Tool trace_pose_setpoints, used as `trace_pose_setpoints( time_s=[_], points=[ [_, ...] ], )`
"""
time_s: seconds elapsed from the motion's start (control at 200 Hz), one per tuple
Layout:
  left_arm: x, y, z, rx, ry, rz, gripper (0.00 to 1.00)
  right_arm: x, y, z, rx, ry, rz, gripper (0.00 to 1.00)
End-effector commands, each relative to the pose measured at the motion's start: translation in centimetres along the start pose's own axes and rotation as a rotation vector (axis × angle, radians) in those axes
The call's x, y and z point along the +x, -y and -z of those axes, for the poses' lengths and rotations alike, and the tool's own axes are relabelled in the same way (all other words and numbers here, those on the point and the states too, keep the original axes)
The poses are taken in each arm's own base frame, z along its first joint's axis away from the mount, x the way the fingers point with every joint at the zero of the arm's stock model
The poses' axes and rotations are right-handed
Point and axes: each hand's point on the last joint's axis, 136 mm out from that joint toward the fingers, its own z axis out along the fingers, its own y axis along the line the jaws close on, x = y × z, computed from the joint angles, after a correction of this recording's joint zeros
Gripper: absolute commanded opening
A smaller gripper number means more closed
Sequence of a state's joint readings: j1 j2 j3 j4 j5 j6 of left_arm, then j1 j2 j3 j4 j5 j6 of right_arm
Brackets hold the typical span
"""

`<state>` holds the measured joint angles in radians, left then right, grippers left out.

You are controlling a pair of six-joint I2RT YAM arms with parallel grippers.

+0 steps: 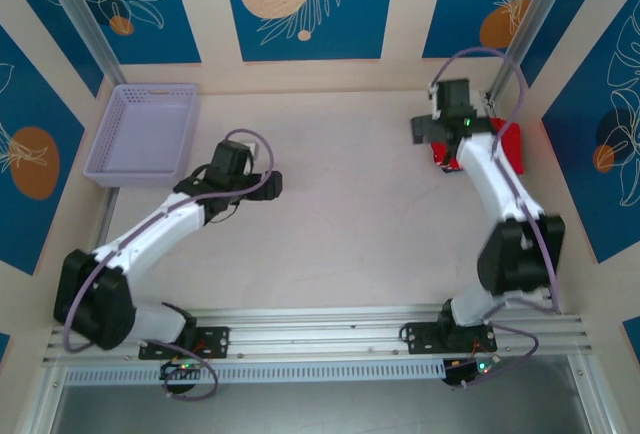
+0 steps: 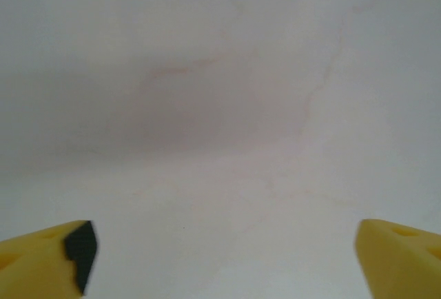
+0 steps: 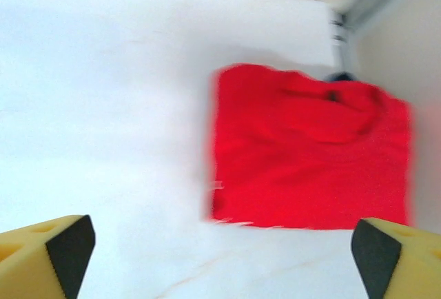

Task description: Fold the inside-out t-shirt

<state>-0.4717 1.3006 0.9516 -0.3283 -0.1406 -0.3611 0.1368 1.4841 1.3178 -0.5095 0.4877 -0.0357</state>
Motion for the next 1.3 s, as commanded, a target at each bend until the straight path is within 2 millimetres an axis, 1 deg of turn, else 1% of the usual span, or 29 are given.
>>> trace_pose_setpoints(
  time_s=[0.0,0.03,0.07,0.115,0.175,0.235,0.285,0.39,0.42,0.495,0.515,0.54,0.64,0.685,0.75,0.775,0.795,0.865,0.92,0.935,0.97,1.01,1.055,1.29],
  points=[
    [-1.6,-5.5,2.7,-0.254,0.190,-0.006,1.00,1.6,-4.2,1.9,-0.157,0.145,-0.127,0.99],
    [-1.5,-7.0,3.6,-0.324,0.230,-0.005,1.00,2.5,-4.5,2.3,-0.154,0.173,-0.136,0.99],
    [-1.2,-9.1,4.6,-0.420,0.278,0.001,1.00,4.0,-4.4,2.3,-0.142,0.200,-0.165,0.99],
    [-0.8,-11.1,5.6,-0.506,0.326,0.005,1.00,5.8,-3.7,1.8,-0.112,0.210,-0.214,0.99],
    [-0.1,-13.1,6.0,-0.579,0.376,-0.012,1.00,7.7,-3.7,1.0,-0.103,0.240,-0.215,0.99],
    [0.6,-14.0,5.1,-0.586,0.406,-0.062,1.00,9.3,-4.2,0.0,-0.097,0.293,-0.172,0.99],
    [1.1,-14.1,3.6,-0.544,0.420,-0.100,1.00,10.3,-4.1,-1.0,-0.071,0.318,-0.163,0.99],
    [2.0,-14.6,0.2,-0.478,0.366,-0.121,0.99,11.7,-4.4,-3.3,-0.059,0.298,-0.142,0.99],
    [2.1,-14.7,-0.5,-0.468,0.373,-0.124,0.99,11.8,-4.5,-3.8,-0.063,0.307,-0.144,0.99],
    [2.1,-14.6,-1.9,-0.422,0.424,-0.131,1.00,10.9,-5.0,-4.0,-0.080,0.341,-0.123,0.99],
    [1.7,-14.7,-2.0,-0.418,0.442,-0.134,1.00,10.7,-5.1,-3.9,-0.091,0.369,-0.128,0.99],
    [1.5,-14.6,-2.4,-0.417,0.416,-0.149,1.00,10.4,-5.2,-3.9,-0.108,0.394,-0.121,0.99],
    [1.0,-14.8,-3.3,-0.398,0.422,-0.186,1.00,10.1,-5.1,-4.5,-0.114,0.384,-0.100,0.99],
    [1.1,-15.0,-3.7,-0.383,0.437,-0.177,1.00,10.0,-5.2,-4.5,-0.120,0.408,-0.086,0.99],
    [2.0,-15.9,-4.9,-0.363,0.430,-0.140,1.00,10.6,-4.9,-5.0,-0.139,0.433,-0.100,0.99],
    [2.2,-16.4,-5.3,-0.361,0.430,-0.122,1.00,10.4,-4.5,-5.1,-0.135,0.452,-0.118,0.99],
    [1.9,-16.6,-5.3,-0.365,0.447,-0.114,1.00,10.5,-4.2,-5.2,-0.134,0.448,-0.136,0.99],
    [2.3,-16.5,-5.4,-0.336,0.417,-0.108,1.00,10.9,-3.7,-5.7,-0.175,0.422,-0.179,0.99],
    [2.2,-16.2,-5.6,-0.317,0.406,-0.120,1.00,11.8,-3.4,-6.7,-0.194,0.390,-0.214,0.99],
    [2.3,-16.2,-5.6,-0.313,0.402,-0.121,1.00,11.6,-3.3,-6.9,-0.195,0.404,-0.215,0.99],
    [2.1,-16.2,-5.6,-0.314,0.416,-0.123,1.00,11.2,-3.3,-6.7,-0.201,0.416,-0.223,0.99],
    [2.2,-16.1,-5.6,-0.313,0.407,-0.122,1.00,11.7,-3.3,-6.9,-0.219,0.371,-0.226,0.99],
    [2.2,-16.2,-5.6,-0.314,0.413,-0.123,1.00,11.4,-3.2,-6.9,-0.216,0.396,-0.228,0.99],
    [2.2,-16.2,-5.6,-0.315,0.411,-0.122,1.00,11.4,-3.4,-6.9,-0.238,0.377,-0.227,0.99]
  ],
)
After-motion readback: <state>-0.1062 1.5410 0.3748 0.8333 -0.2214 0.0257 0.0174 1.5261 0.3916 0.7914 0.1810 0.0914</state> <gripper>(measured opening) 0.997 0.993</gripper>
